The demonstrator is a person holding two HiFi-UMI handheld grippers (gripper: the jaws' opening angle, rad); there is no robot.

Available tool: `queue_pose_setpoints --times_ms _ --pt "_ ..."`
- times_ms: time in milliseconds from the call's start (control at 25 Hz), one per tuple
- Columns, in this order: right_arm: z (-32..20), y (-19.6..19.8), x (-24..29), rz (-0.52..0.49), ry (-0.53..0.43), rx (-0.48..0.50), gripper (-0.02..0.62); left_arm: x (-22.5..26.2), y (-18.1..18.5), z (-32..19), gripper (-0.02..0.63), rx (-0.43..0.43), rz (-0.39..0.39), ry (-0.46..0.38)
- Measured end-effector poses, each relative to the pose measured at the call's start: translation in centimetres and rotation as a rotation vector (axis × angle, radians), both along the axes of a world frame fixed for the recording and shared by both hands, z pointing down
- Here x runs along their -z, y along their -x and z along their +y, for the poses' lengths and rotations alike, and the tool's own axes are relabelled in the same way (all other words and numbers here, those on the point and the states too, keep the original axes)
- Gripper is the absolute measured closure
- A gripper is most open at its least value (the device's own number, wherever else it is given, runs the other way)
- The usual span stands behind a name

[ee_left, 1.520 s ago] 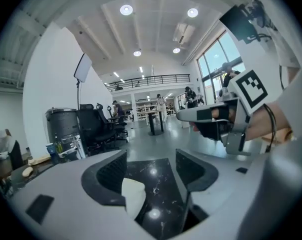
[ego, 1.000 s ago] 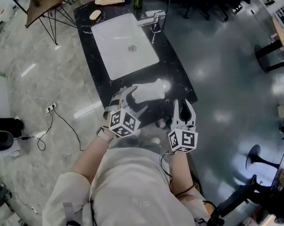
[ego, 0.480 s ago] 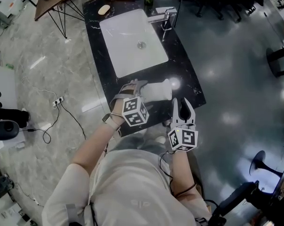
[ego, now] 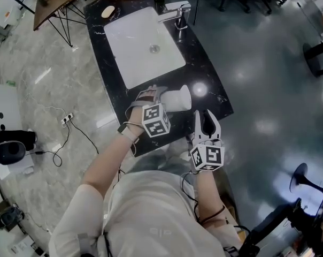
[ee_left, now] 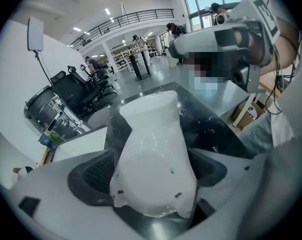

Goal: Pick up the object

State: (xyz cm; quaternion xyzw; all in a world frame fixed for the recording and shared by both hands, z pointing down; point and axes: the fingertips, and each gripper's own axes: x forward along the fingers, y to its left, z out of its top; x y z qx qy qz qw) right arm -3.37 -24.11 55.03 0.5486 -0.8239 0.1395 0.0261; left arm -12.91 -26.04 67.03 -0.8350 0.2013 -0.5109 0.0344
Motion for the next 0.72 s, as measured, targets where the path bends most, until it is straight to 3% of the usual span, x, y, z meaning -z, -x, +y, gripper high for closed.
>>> queue_pose_setpoints --times_ms 280,520,720 --pt "-0.1 0.0 -0.8 -0.012 0.009 -0.007 0.515 -0.8 -0.6 -1.4 0.164 -0.007 -0.019 -0.015" --pt "0.1 0.1 -1.5 -0.017 0.020 -0.012 0.515 -1.5 -0.7 -2.2 0.163 -0.038 -0.080 -0.019" --pt "0.4 0.0 -1.9 -0.027 0.032 -0.019 0.515 -1.3 -1.1 -3.0 0.166 -0.001 -0.046 -0.022"
